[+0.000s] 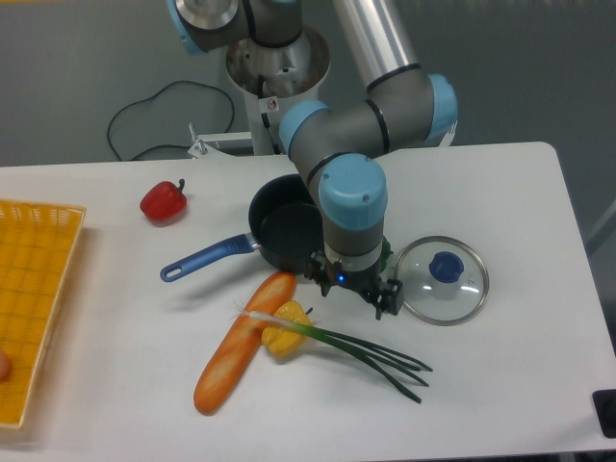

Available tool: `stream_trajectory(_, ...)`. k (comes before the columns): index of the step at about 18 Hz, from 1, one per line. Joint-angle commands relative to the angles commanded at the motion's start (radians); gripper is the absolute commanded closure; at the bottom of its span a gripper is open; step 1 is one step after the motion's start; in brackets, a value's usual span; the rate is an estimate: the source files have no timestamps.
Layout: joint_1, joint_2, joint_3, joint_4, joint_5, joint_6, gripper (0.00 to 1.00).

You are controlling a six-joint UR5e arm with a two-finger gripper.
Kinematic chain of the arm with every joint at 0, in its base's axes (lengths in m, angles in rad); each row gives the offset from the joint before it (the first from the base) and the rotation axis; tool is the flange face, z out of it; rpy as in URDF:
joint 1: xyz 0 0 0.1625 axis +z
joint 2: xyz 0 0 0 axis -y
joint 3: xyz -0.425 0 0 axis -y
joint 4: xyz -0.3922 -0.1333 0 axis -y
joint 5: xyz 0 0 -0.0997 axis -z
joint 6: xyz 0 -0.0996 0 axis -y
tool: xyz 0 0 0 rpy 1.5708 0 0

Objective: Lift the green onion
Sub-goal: 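Move the gripper over the green onion stalks near the yellow pepper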

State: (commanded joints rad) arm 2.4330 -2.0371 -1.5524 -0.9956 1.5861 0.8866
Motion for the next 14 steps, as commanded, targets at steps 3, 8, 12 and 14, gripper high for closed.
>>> stream_trajectory(3,-0.018,0.005,0.012,0.0,-0.003,0.005,0.0)
stream_trajectory(8,-0.077,0.008,0.025,-0.003,-0.002,0.121,0.0)
stream_trajectory(12,-0.117,0.009,0.025,-0.003,-0.008,0.283,0.0)
stream_trajectory(14,-0.135,0.009,0.017,-0.006,-0.008,0.346,0.0)
